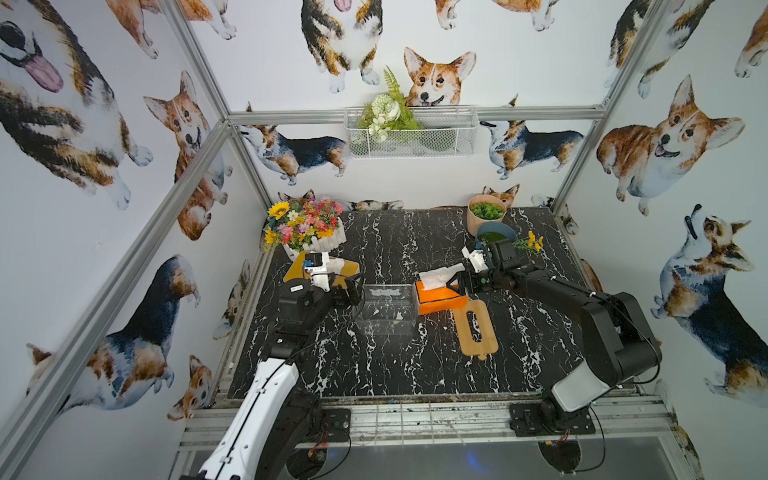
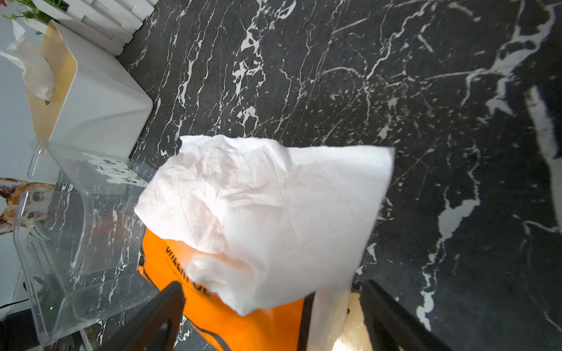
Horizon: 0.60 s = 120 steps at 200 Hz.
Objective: Put the tissue paper into the tissue box
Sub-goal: Pick up the paper towel from the center of the board.
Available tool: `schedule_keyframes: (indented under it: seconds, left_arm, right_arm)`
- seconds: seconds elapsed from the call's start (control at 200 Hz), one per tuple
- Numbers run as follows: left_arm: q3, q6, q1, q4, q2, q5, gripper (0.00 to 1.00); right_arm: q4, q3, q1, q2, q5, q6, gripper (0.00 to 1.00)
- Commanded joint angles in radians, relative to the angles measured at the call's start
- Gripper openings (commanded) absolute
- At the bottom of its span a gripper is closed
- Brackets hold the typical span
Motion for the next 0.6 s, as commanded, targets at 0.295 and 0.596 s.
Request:
schedule_keyframes:
  seconds: [0.295, 0.596]
  left_arm:
    - [-0.003, 0.003, 0.001, 0.017, -0.002, -0.001, 1.00]
    - [-0.004, 0.003, 0.001, 0.016, 0.001, -0.002, 1.00]
  right_arm:
    - [-0.058, 0.034, 0.000, 0.095, -0.021, -0.032, 0.50]
    - [-0.050, 0.027, 0.000, 0.080, -0.053, -0.029, 0.10]
